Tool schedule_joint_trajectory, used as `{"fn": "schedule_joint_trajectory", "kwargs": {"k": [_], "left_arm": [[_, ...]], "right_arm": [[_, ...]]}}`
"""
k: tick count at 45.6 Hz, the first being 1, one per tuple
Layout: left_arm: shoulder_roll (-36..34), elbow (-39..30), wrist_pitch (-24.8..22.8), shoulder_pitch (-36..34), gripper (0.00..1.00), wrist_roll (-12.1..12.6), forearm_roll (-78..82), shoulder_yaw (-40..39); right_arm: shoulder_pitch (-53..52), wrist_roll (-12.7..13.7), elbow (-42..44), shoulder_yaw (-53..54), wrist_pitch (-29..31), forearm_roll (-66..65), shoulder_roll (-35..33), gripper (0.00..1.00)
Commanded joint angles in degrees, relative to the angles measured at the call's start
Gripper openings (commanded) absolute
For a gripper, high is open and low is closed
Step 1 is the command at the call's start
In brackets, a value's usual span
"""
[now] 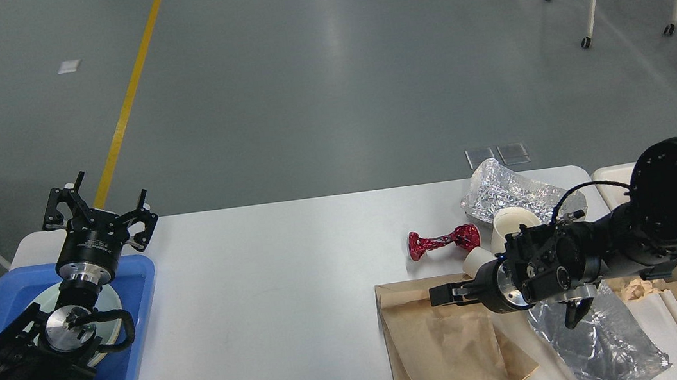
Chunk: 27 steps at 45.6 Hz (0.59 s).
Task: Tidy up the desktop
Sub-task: 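Drag the paper bag toward the robot with the right gripper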
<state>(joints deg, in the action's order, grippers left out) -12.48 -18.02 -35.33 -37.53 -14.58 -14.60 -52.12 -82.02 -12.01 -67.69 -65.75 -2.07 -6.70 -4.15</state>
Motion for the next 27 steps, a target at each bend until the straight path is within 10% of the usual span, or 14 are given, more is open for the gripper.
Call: {"fn": "schedule_joint_trajectory", "kwargs": {"k": [1, 21, 27], "left_arm": [[0.00, 0.00, 0.00, 0.00, 0.99, -0.01, 0.01, 0.00], [0.00, 0.00, 0.00, 0.00, 0.99, -0.01, 0.01, 0.00], [0.00, 0.00, 0.00, 0.00, 0.99, -0.01, 0.01, 0.00]], "right_arm": [[-9.19, -0.12, -7.71, -0.26, 3.47, -0.06, -2.96, 1.00], [-39.88, 3.04, -13.26, -0.43, 41.00, 16.86, -6.39, 1.00], [-41.64, 11.02, -13.70, -2.71, 42.59, 45.68, -6.04, 1.00]]}}
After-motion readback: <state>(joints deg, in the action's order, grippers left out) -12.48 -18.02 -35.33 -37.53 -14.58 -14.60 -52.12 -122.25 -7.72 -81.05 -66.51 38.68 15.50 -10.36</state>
